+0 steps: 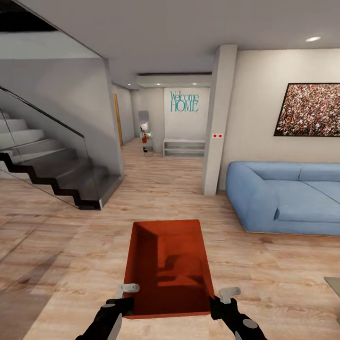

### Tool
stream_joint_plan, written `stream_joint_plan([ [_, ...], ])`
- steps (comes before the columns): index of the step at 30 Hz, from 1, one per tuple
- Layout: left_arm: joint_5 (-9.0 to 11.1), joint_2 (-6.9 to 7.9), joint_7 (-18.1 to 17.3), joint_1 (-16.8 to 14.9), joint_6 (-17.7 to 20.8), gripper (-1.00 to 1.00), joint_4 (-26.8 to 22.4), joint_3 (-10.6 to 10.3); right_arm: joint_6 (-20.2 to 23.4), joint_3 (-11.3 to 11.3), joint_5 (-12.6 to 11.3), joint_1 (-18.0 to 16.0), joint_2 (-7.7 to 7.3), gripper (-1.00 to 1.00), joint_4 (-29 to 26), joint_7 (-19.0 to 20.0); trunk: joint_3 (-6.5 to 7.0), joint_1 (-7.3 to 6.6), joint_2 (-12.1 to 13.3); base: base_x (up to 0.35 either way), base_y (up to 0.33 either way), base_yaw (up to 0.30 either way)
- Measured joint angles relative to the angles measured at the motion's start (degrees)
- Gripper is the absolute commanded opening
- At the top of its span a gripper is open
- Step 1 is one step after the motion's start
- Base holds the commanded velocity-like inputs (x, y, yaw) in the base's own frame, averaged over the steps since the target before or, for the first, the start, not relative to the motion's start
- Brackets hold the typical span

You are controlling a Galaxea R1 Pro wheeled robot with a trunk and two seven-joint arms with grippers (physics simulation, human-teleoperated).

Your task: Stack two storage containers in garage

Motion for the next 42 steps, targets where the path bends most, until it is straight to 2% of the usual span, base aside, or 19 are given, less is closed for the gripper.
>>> stream_joint_plan([
  [42, 0.0, 0.00, 0.0, 0.0, 0.0, -1.00, 0.1, 0.0, 0.0, 0.1, 0.0, 0.0, 0.00, -1.00, 0.1, -0.1, 0.00, 0.00, 0.0, 0.309, 0.109, 0.000],
])
